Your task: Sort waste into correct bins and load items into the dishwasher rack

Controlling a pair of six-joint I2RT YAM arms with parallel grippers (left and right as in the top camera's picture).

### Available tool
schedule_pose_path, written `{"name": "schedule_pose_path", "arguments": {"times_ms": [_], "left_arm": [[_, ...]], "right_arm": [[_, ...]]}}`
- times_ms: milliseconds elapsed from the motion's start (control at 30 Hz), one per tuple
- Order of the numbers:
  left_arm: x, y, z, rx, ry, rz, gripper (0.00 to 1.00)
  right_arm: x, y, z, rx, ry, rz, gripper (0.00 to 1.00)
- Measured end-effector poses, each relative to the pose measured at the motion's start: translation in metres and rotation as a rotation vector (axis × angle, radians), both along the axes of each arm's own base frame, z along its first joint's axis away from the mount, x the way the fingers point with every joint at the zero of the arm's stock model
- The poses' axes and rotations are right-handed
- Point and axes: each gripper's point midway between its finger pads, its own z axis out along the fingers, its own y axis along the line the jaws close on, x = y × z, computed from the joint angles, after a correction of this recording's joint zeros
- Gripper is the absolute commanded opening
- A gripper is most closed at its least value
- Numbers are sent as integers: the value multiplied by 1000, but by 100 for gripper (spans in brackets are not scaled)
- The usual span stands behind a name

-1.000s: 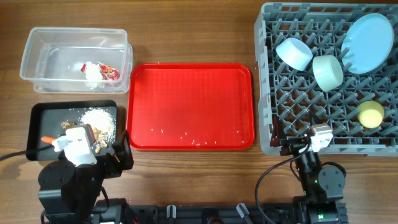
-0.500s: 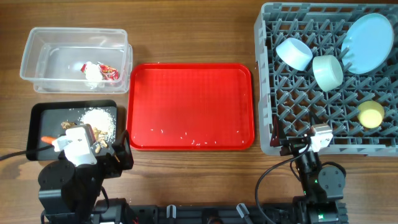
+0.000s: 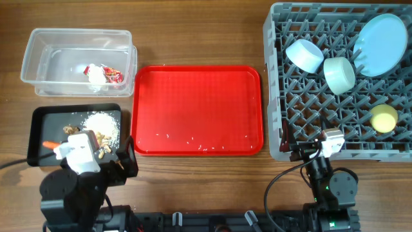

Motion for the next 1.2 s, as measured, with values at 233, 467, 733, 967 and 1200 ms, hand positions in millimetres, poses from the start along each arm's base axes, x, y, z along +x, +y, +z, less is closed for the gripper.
{"name": "schedule_pose_path", "arguments": {"times_ms": [233, 467, 733, 967, 1200], "left_arm": [[9, 0, -44, 6, -122, 0, 100], [47, 2, -54, 20, -376, -1, 100], [63, 3, -38, 49, -605, -6, 100], [65, -5, -85, 63, -460, -65, 100], [65, -6, -85, 62, -460, -71, 100]], "right_arm": [[0, 0, 0, 0, 0, 0, 100], [0, -1, 0, 0, -1, -3, 100], [0, -1, 0, 0, -1, -3, 100], [0, -1, 0, 0, -2, -3, 100], [0, -1, 0, 0, -2, -3, 100]]}}
